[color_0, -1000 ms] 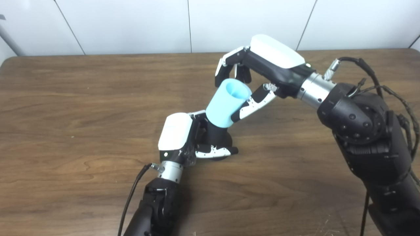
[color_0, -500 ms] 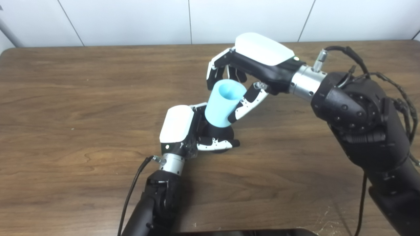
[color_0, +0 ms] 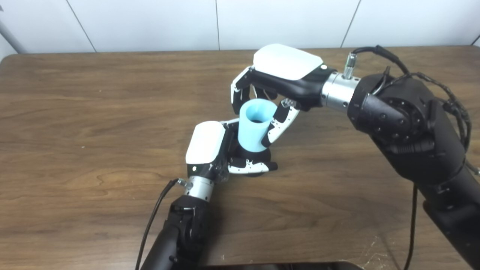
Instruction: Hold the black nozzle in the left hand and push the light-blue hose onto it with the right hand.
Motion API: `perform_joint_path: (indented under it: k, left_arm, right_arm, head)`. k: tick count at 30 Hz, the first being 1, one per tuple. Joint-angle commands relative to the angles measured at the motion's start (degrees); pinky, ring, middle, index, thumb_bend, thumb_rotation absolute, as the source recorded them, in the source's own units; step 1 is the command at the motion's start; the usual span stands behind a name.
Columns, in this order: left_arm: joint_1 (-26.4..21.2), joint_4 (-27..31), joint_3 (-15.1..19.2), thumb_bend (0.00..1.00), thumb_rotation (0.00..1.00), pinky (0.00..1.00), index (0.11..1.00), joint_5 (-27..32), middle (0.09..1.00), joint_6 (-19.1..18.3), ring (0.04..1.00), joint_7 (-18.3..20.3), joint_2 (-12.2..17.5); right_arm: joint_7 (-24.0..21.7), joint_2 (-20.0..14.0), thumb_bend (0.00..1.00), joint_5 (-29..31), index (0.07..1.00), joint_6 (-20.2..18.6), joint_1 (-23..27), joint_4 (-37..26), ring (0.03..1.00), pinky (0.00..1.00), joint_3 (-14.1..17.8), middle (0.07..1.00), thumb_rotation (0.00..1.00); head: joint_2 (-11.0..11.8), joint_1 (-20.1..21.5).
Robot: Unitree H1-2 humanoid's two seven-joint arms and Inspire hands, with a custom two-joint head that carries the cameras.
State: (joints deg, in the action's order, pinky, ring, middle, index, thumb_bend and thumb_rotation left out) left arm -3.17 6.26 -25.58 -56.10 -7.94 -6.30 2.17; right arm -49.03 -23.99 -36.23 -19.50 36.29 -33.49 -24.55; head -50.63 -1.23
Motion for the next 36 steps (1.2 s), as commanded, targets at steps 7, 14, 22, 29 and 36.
perform_joint_path:
  k: [7, 14, 22, 29, 36]
  left_arm:
    - [0.8, -0.9, -0.3, 0.52, 0.00, 0.60, 0.506, -0.7, 0.429, -1.6, 0.550, 1.7, 0.4]
    - [0.8, -1.2, -0.3, 0.52, 0.00, 0.60, 0.503, -0.8, 0.443, -1.4, 0.564, 1.4, 0.5]
    - [0.8, -1.5, -0.2, 0.52, 0.00, 0.62, 0.504, -0.6, 0.436, -1.3, 0.564, 1.2, 0.5]
    - [0.8, -1.6, 0.2, 0.52, 0.00, 0.61, 0.504, 0.0, 0.426, -1.2, 0.561, 1.1, 0.4]
    - [0.9, -1.8, 0.5, 0.52, 0.00, 0.60, 0.504, 0.3, 0.419, -1.2, 0.559, 1.1, 0.4]
  right_arm:
    - [2.5, 0.5, 0.99, 0.4, 0.701, 3.8, 0.4, -0.4, 0.626, 0.50, 2.0, 0.723, 0.07]
    - [1.5, 0.4, 1.00, 1.2, 0.803, 0.7, 0.5, -2.0, 0.677, 0.52, 4.8, 0.842, 0.14]
    - [2.4, -1.1, 1.00, 2.0, 0.826, 2.0, -0.3, -3.1, 0.744, 0.62, 6.8, 0.839, 0.22]
    - [4.6, -4.0, 0.82, 1.7, 0.814, 6.7, -5.3, -6.0, 0.815, 0.69, 9.1, 0.834, 0.40]
    - [8.4, -5.2, 0.66, -0.7, 0.827, 14.9, -12.1, -8.3, 0.887, 0.84, 10.6, 0.878, 0.68]
  head:
    - [-0.1, 0.0]
    - [0.0, 0.2]
    - [0.3, 0.1]
    - [0.6, -0.2]
    - [1.1, -0.5]
